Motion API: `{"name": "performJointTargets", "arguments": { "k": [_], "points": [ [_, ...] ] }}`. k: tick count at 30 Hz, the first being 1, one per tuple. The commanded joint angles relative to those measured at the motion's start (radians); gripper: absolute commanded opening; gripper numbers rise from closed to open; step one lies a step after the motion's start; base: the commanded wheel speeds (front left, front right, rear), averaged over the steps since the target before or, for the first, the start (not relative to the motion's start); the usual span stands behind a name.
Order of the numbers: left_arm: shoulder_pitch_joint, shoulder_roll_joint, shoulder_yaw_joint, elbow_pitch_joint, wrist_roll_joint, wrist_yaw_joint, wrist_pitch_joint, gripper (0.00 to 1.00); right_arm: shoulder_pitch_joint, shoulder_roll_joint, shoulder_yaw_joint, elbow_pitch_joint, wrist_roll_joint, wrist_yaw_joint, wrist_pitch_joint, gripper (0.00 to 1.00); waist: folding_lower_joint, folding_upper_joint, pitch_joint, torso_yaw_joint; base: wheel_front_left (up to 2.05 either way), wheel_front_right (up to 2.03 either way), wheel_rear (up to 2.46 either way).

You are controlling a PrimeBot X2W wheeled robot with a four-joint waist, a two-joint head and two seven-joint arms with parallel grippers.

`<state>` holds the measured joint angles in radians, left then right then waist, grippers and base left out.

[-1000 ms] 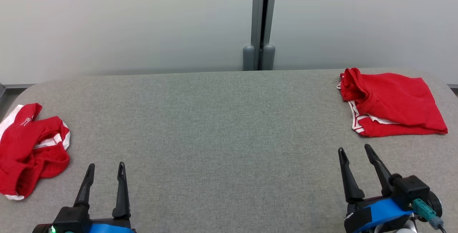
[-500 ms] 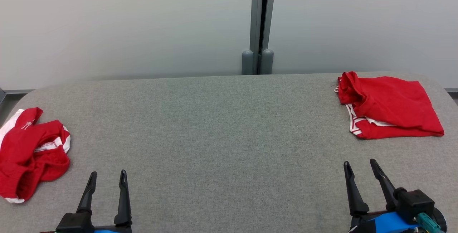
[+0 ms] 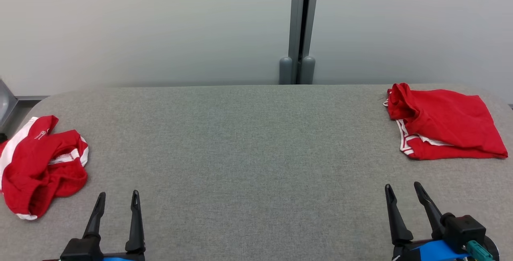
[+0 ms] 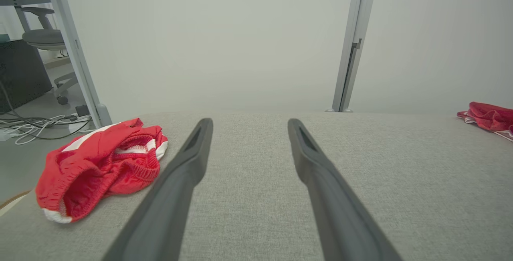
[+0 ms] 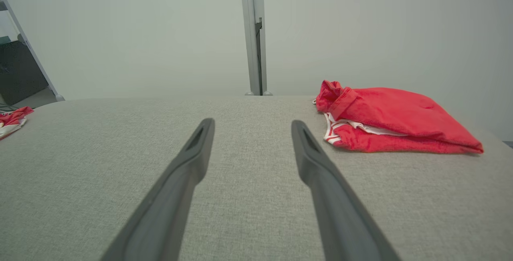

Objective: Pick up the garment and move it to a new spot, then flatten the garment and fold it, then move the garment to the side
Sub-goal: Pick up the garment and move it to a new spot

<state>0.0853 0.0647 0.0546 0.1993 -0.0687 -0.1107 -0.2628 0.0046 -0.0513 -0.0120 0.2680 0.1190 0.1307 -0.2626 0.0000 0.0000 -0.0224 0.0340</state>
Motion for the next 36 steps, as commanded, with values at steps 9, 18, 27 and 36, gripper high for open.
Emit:
{"name": "performJointTargets", "arguments": {
  "k": [9, 18, 27, 36],
  "points": [
    [-0.014, 0.012, 0.021, 0.003, -0.001, 0.006, -0.003, 1.0, 0.003, 0.001, 0.024, 0.014, 0.019, 0.0, -0.003, 1.0, 0.0, 0.0, 0.003, 0.067, 0.0, 0.0, 0.0],
    [-0.025, 0.017, 0.04, 0.005, -0.004, 0.01, -0.003, 1.0, -0.006, 0.0, 0.039, 0.025, 0.032, 0.0, -0.003, 1.0, 0.0, 0.0, 0.004, 0.154, 0.0, 0.0, 0.0],
    [-0.045, 0.02, 0.063, 0.0, -0.003, 0.021, -0.003, 1.0, -0.011, 0.0, 0.041, 0.036, 0.04, 0.0, -0.003, 1.0, 0.0, 0.0, 0.013, 0.271, 0.0, 0.0, 0.0],
    [-0.049, 0.03, 0.088, 0.008, -0.01, 0.022, -0.002, 1.0, -0.025, 0.0, 0.045, 0.038, 0.036, 0.0, -0.003, 1.0, 0.0, 0.0, 0.021, 0.369, 0.0, 0.0, 0.0]
  ]
}}
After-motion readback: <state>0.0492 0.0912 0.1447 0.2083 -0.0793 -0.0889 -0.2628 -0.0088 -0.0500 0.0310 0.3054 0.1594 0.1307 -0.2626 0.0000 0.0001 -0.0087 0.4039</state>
